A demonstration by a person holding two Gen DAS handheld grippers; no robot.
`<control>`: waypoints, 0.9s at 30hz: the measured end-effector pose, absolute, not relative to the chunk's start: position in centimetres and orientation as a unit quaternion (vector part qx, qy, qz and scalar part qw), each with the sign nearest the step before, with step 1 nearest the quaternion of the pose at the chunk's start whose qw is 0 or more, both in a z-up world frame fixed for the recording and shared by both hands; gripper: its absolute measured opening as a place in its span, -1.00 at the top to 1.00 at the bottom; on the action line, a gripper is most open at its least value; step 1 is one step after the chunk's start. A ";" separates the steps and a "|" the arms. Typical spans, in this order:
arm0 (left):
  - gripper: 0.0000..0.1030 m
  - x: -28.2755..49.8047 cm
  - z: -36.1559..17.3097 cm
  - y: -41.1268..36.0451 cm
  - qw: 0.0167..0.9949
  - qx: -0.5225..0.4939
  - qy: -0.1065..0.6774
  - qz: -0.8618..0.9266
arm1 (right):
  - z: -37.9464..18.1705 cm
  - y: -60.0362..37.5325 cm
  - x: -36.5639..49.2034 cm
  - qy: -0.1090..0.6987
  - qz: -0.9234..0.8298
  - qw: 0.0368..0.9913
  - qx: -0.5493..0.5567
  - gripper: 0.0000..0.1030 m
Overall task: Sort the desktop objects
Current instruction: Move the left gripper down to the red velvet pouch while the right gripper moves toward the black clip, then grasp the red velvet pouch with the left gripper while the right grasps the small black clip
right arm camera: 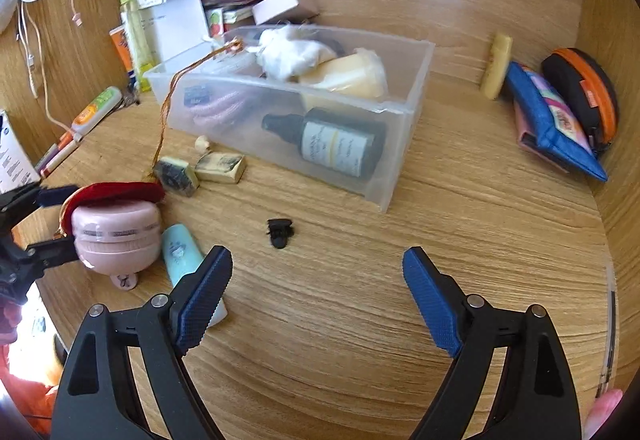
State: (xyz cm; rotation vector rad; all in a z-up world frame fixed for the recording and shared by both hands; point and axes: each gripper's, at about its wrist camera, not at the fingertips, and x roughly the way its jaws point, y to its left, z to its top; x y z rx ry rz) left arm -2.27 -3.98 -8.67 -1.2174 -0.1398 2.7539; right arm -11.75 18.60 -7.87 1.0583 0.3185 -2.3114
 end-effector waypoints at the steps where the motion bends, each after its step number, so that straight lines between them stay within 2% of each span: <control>1: -0.81 -2.6 -8.6 -3.8 0.066 -0.403 -0.042 0.912 | -7.9 18.5 -11.8 0.119 -0.863 0.287 0.397 -0.62; 3: -0.58 -3.1 -8.7 -3.4 0.075 -0.408 -0.036 0.909 | -7.9 18.3 -12.0 0.118 -0.859 0.295 0.401 -0.60; 5: -0.47 -3.6 -8.9 -3.0 0.083 -0.415 -0.030 0.906 | -7.9 18.1 -12.2 0.116 -0.855 0.302 0.405 -0.51; 7: -0.39 -4.0 -9.2 -2.6 0.088 -0.418 -0.019 0.904 | -7.9 17.9 -12.5 0.116 -0.851 0.308 0.410 -0.26; 12: -0.21 -4.7 -9.1 -1.8 0.109 -0.411 -0.015 0.905 | -8.2 17.0 -13.0 0.122 -0.843 0.316 0.417 0.09; 15: -0.08 -5.1 -9.1 -1.4 0.113 -0.413 -0.007 0.903 | -8.3 16.4 -13.0 0.135 -0.841 0.319 0.415 0.20; 21: 0.01 -5.4 -9.0 -0.9 0.125 -0.417 -0.011 0.900 | -8.7 15.3 -12.8 0.160 -0.838 0.317 0.414 0.31; 24: 0.15 -5.8 -9.0 -0.9 0.128 -0.422 -0.019 0.897 | -8.7 15.1 -12.9 0.158 -0.838 0.319 0.414 0.36; 25: 0.17 -5.8 -8.9 -1.0 0.129 -0.423 -0.022 0.897 | -8.7 15.0 -12.9 0.160 -0.838 0.319 0.413 0.45; 26: 0.25 -5.9 -8.9 -1.0 0.129 -0.424 -0.024 0.896 | -8.7 14.9 -12.8 0.163 -0.839 0.319 0.410 0.49; 27: 0.35 -6.1 -9.0 -1.1 0.127 -0.424 -0.022 0.897 | -8.7 14.9 -12.6 0.166 -0.838 0.322 0.408 0.61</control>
